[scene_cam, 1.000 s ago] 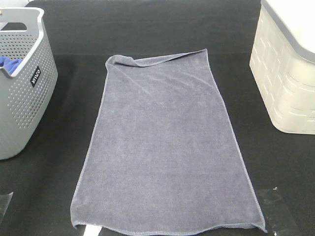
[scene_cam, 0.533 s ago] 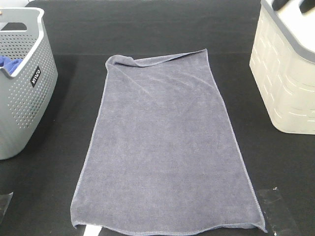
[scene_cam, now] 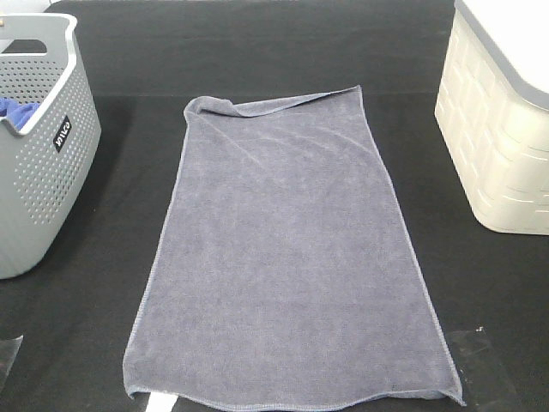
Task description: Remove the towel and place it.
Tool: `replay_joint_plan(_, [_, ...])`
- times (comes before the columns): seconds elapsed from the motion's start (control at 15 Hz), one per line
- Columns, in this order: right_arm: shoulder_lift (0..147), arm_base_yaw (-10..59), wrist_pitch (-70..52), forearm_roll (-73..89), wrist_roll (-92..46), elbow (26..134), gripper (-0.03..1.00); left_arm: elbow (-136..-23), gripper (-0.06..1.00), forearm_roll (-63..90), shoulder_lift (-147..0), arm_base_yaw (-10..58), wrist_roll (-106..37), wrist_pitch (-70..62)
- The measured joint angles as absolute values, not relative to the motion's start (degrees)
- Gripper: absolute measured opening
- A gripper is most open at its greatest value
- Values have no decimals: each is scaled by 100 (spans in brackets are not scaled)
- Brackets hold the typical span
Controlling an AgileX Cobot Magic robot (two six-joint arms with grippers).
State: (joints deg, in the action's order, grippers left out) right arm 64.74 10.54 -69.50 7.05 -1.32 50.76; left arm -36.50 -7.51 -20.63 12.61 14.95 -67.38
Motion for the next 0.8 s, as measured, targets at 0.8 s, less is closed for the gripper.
replay_joint_plan(0.8, [1799, 1054, -5976, 264, -269, 2968, 51, -2968, 62, 281, -1369, 1261, -430, -6016])
